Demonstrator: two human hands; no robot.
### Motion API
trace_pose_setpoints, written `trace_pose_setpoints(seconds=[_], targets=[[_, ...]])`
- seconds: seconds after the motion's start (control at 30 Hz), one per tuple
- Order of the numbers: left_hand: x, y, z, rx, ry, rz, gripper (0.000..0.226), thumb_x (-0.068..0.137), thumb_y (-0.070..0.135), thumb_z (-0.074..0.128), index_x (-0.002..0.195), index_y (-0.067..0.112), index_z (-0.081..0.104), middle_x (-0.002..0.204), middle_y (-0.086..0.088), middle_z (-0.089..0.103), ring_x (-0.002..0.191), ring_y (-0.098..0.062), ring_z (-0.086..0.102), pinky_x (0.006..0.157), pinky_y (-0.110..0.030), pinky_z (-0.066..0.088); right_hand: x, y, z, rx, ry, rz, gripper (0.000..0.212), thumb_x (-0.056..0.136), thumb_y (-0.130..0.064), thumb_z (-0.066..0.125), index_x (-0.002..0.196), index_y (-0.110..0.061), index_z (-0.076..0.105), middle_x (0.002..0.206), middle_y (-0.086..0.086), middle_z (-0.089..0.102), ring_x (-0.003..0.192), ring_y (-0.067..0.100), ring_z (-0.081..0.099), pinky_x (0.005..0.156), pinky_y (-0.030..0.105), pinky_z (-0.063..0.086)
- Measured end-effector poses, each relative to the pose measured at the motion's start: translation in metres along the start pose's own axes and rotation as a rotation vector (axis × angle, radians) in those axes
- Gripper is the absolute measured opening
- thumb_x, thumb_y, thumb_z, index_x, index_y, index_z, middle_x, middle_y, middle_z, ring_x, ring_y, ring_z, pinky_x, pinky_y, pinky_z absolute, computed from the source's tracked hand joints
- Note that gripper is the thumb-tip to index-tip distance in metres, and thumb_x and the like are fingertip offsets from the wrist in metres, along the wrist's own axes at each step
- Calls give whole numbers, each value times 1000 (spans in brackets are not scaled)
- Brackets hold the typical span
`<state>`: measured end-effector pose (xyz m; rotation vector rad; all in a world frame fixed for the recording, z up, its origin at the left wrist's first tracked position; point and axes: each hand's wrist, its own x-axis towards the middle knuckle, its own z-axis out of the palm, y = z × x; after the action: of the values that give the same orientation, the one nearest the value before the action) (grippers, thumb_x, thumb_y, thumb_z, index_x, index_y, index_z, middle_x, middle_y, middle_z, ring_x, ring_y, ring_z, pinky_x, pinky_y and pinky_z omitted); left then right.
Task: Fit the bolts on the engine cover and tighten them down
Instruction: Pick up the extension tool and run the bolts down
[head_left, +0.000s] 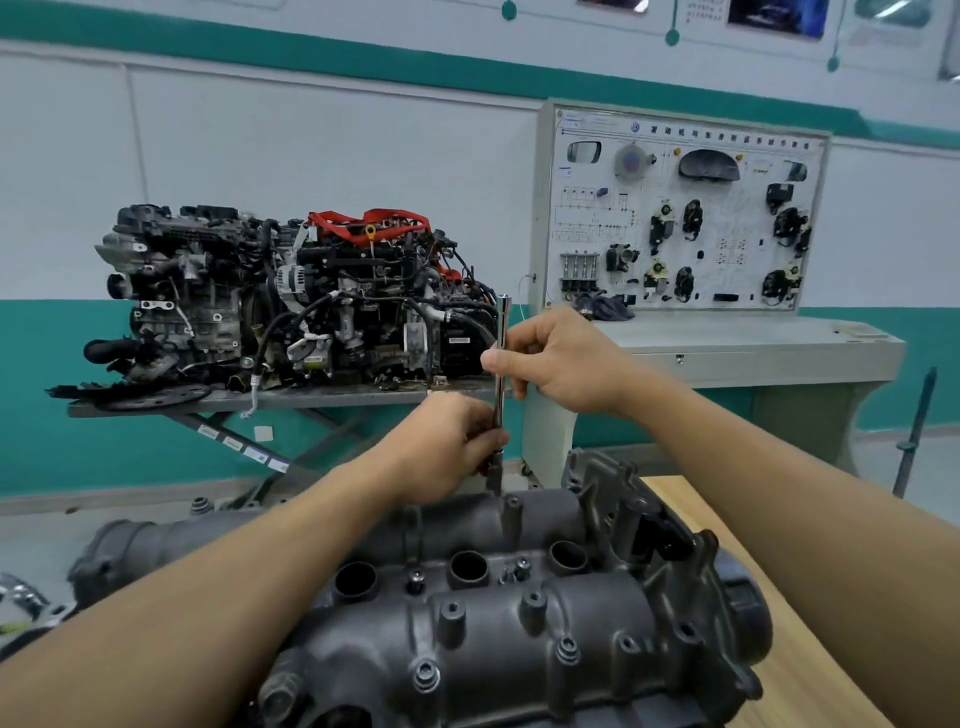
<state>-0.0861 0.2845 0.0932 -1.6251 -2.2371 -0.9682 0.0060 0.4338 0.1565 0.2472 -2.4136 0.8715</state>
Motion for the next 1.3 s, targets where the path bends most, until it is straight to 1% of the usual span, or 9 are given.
trace_pose_setpoints(seconds=[0.13, 0.27, 0.4, 0.53, 0.7, 0.83, 1.0, 1.13, 1.3], targets=[[-3, -3, 2, 18, 26, 30, 45, 96, 16, 65, 57, 29, 45, 49, 12, 48, 45, 0, 45, 48, -13, 29, -5, 2, 3, 9, 30, 4, 38, 95, -24, 66, 69, 4, 66, 55, 1, 63, 45, 2, 50, 50, 12, 39], [-2, 9, -4, -104, 124, 30, 38, 97, 14, 62, 62, 27, 55, 53, 11, 58, 50, 1, 57, 54, -11, 42, -5, 2, 16, 99, 147, 25, 39, 98, -24, 62, 73, 6, 64, 50, -1, 58, 45, 6, 49, 50, 18, 41], [9, 3, -29, -405, 418, -88, 26, 100, 11, 58, 78, 2, 68, 72, -14, 73, 69, -35, 73, 68, -44, 62, 8, -7, 28, 206, 283, 72, 35, 99, -22, 59, 80, 6, 67, 53, 4, 55, 46, 14, 50, 53, 30, 46], [-1, 3, -32, -367, 250, -146, 28, 102, 14, 56, 77, 4, 62, 66, -10, 68, 66, -31, 73, 64, -41, 63, 12, -23, 30, 159, 255, 66, 29, 98, -29, 61, 74, -14, 69, 55, -4, 60, 50, 12, 55, 55, 27, 48], [-9, 42, -41, -465, -30, -130, 31, 104, 16, 52, 95, -12, 61, 81, -26, 72, 68, -23, 74, 63, -30, 61, -19, -48, 19, -60, 321, 75, 26, 93, -35, 66, 74, -17, 64, 62, -6, 60, 59, 10, 56, 61, 30, 48], [-29, 90, -38, -415, -235, -71, 30, 104, 19, 52, 94, -9, 60, 79, -19, 74, 70, -24, 76, 60, -30, 60, -62, -63, -12, -60, 356, 101, 30, 93, -33, 64, 72, -12, 60, 58, 7, 60, 54, 23, 54, 59, 47, 49], [-42, 172, 7, -524, -237, -56, 28, 104, 18, 52, 87, -2, 60, 77, -20, 72, 67, -25, 74, 57, -32, 60, -140, -71, -58, 120, 463, 311, 25, 95, -31, 65, 83, -9, 59, 53, 2, 53, 42, 12, 46, 46, 27, 40], [-48, 235, 62, -698, -256, -69, 23, 104, 17, 52, 97, -2, 63, 78, -14, 70, 68, -25, 73, 56, -29, 58, -215, -76, -95, 15, 511, 350, 42, 99, -26, 58, 81, 11, 59, 60, 8, 46, 54, 17, 44, 54, 31, 38], [-81, 301, 155, -1027, -331, -180, 24, 105, 22, 49, 102, 7, 67, 71, -2, 70, 62, -13, 66, 59, -30, 57, -333, -51, -122, 16, 731, 471, 43, 98, -28, 57, 74, 8, 56, 57, 6, 48, 48, 12, 44, 50, 29, 39]])
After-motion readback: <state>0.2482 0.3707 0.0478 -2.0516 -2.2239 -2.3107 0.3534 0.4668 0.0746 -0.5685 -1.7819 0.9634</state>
